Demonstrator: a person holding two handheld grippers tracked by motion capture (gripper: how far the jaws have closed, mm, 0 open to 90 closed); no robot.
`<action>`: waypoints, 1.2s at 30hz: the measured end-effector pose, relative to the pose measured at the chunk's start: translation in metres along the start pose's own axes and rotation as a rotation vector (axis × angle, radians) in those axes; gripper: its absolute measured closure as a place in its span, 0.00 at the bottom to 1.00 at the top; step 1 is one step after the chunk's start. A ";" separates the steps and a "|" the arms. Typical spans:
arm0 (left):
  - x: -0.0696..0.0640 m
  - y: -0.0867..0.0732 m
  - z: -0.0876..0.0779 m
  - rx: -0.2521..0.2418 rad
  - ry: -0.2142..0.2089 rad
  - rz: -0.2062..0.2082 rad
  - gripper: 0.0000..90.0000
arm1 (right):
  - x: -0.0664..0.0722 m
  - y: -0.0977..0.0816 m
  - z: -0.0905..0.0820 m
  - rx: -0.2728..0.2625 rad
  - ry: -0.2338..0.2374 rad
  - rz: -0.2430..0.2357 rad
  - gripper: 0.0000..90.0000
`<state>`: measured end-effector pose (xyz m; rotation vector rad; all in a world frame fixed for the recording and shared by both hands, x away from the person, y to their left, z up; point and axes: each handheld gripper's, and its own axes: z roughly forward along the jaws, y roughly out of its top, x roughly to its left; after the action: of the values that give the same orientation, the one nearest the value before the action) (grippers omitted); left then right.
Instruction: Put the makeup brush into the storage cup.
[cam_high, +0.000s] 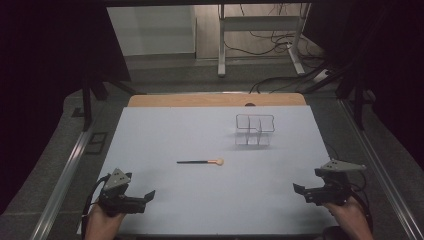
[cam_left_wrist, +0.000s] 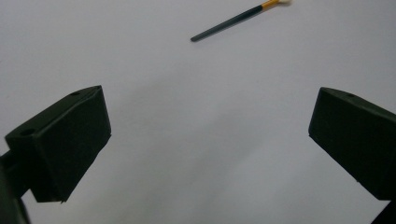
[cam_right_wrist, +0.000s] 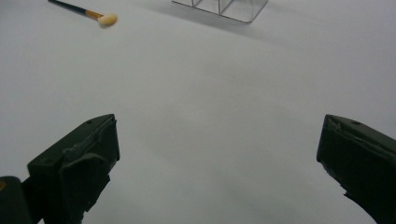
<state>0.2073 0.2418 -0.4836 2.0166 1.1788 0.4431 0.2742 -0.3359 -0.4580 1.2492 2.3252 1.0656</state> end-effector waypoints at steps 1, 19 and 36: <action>0.001 0.000 -0.001 -0.003 -0.005 -0.019 0.00 | 0.002 0.000 0.000 0.003 -0.004 -0.009 0.00; 0.003 -0.001 0.000 -0.012 -0.052 -0.071 0.00 | 0.008 0.001 0.005 0.028 -0.003 -0.055 0.00; 0.001 0.007 0.001 0.015 -0.033 -0.067 0.00 | 0.009 0.002 0.007 0.030 -0.022 -0.070 0.00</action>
<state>0.2129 0.2401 -0.4790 1.9837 1.2286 0.3677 0.2742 -0.3243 -0.4602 1.1750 2.3582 0.9929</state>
